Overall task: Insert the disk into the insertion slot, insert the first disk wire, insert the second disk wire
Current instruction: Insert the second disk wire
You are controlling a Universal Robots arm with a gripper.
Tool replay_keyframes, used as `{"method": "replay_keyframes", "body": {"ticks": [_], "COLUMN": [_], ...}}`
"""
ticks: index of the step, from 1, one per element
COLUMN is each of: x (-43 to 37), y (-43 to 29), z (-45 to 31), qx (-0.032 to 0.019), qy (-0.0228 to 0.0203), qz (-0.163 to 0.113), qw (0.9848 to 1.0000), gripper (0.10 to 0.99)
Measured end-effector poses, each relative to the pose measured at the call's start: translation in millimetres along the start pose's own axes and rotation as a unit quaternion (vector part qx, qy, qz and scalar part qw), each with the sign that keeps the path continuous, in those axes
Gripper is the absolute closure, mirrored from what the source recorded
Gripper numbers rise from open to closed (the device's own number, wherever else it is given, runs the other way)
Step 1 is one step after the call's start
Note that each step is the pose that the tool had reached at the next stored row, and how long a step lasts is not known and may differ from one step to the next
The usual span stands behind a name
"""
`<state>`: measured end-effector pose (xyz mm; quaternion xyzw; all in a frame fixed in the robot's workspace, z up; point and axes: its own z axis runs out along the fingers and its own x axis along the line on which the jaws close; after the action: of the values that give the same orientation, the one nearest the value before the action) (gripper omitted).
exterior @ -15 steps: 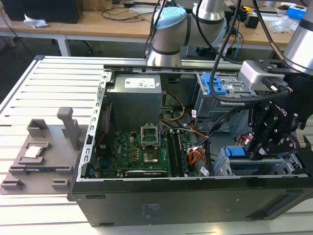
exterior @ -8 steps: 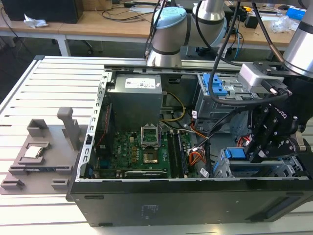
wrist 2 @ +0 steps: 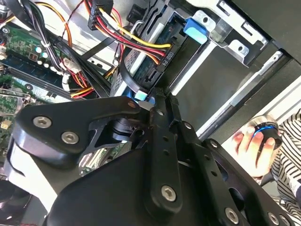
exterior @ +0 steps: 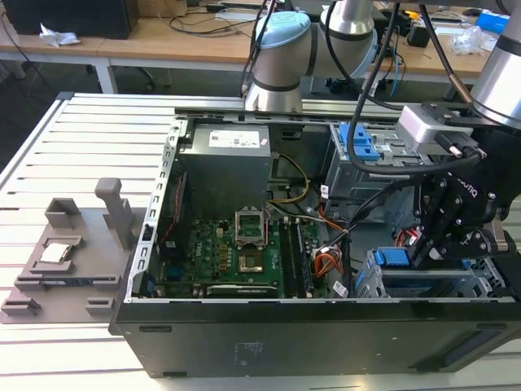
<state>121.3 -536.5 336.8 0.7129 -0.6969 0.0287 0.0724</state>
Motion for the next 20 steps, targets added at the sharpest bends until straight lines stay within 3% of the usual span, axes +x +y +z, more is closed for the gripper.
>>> {"method": "replay_keyframes", "body": {"ticks": [4, 8, 10, 13, 16, 20], "x": [0.1, 1.5, 1.6, 1.4, 1.5, 1.4], "y": [0.1, 0.6, 0.7, 0.0, -6.8, -13.3], "z": [-1.0, -10.6, -10.9, -9.9, -9.5, -8.4], "qx": [0.0, 0.0002, 0.0004, 0.0004, 0.0001, -0.0022], "qy": [0.0003, 0.0004, -0.002, -0.0112, -0.0354, -0.0428], "qz": [0.0, -0.001, -0.002, -0.003, -0.004, -0.005], "qw": [1.0, 1.0, 1.0, 0.9999, 0.9994, 0.9991], "gripper": [0.918, 0.918, 0.918, 0.918, 0.918, 0.918]}}
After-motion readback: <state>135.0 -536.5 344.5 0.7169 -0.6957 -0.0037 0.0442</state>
